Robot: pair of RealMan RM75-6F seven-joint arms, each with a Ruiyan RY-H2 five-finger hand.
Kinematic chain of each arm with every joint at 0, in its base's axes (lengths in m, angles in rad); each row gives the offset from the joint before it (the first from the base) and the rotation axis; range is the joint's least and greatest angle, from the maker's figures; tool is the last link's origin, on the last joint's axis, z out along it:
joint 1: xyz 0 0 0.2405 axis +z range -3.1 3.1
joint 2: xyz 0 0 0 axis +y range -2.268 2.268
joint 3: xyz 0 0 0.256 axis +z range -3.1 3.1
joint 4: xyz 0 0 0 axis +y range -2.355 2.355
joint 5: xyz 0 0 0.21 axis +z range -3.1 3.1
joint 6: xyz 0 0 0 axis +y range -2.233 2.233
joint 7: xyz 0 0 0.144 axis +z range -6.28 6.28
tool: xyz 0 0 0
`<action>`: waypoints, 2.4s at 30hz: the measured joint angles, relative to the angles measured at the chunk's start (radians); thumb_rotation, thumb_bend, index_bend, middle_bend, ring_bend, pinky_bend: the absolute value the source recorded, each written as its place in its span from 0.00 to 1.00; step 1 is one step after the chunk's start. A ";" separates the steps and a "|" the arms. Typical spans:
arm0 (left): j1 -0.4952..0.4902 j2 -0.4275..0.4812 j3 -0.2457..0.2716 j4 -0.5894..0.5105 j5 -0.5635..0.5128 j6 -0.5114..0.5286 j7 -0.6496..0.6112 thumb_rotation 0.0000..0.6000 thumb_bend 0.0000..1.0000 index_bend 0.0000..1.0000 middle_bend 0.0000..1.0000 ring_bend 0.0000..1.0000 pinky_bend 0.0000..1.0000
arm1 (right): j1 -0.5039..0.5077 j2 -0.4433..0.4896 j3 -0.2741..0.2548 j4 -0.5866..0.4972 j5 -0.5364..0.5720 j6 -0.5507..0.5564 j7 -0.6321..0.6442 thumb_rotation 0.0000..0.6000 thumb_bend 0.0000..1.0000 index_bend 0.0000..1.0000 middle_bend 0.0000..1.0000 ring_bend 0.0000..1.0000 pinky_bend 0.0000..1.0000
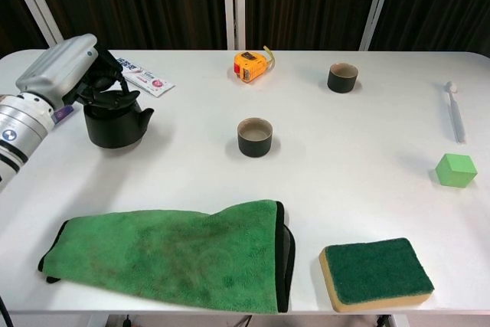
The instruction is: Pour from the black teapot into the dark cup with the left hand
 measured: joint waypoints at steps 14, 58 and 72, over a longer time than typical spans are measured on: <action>0.010 -0.054 0.019 0.102 0.026 -0.007 -0.051 0.90 0.28 1.00 1.00 1.00 0.56 | 0.002 -0.008 -0.004 0.014 0.007 -0.013 0.009 1.00 0.21 0.00 0.00 0.00 0.00; 0.008 -0.029 0.042 0.151 0.071 0.043 -0.048 0.09 0.13 0.08 0.02 0.00 0.15 | 0.002 -0.008 -0.002 0.014 0.007 -0.008 0.006 1.00 0.21 0.00 0.00 0.00 0.00; 0.207 0.531 0.162 -0.593 0.115 0.206 0.151 0.14 0.08 0.11 0.06 0.00 0.13 | -0.008 -0.024 -0.019 0.090 0.010 -0.018 0.032 1.00 0.20 0.00 0.00 0.00 0.00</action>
